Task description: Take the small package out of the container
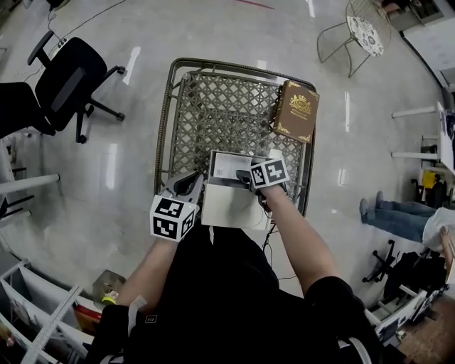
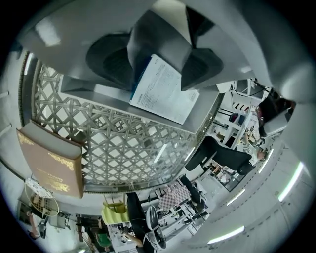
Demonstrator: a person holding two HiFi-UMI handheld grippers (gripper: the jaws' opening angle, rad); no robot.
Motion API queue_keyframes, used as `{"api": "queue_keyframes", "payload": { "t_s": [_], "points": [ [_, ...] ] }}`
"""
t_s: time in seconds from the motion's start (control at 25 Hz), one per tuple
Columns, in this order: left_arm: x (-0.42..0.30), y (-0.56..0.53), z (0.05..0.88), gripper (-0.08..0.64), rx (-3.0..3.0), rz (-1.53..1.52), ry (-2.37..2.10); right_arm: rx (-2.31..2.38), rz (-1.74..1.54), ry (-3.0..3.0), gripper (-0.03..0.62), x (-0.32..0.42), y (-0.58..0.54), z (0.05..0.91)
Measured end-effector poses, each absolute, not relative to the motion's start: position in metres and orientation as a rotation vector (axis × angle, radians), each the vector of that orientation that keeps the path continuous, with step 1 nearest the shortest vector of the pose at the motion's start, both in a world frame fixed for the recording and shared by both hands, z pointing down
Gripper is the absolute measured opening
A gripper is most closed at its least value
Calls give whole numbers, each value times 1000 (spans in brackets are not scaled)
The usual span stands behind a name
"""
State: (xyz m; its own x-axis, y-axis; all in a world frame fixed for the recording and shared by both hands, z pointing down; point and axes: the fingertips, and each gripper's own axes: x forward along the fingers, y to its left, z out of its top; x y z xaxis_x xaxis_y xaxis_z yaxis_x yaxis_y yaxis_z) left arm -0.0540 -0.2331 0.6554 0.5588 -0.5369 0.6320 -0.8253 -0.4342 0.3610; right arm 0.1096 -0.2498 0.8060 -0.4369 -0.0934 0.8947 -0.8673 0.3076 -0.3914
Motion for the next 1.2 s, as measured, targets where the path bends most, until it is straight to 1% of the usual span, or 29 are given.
{"api": "queue_keyframes", "payload": {
  "t_s": [0.28,0.32,0.4,0.64,0.72,0.8,0.88,1.04,1.2],
  "points": [
    [-69,-230,665,21,2119,604,-1106,852,1224,-1704,308,108,-251,827],
    [-71,-229,666,21,2115,606,-1109,851,1230,-1714,303,106,-253,826],
    [-74,-227,668,21,2115,616,-1104,864,1255,-1746,242,101,-257,818],
    [-69,-216,677,26,2144,664,-1041,919,1260,-1815,239,95,-263,785],
    [-66,-214,679,59,2167,680,-1024,942,1261,-1853,228,92,-264,770],
    [-60,-210,681,100,2192,705,-1004,967,1270,-1903,202,88,-265,754],
    [-53,-207,685,126,2215,733,-977,982,1290,-1955,185,81,-268,740],
    [-30,-204,688,181,2283,781,-912,960,1359,-2033,178,57,-271,718],
    [-2,-206,699,234,2357,876,-850,927,1402,-2042,173,36,-266,717]
  ]
}}
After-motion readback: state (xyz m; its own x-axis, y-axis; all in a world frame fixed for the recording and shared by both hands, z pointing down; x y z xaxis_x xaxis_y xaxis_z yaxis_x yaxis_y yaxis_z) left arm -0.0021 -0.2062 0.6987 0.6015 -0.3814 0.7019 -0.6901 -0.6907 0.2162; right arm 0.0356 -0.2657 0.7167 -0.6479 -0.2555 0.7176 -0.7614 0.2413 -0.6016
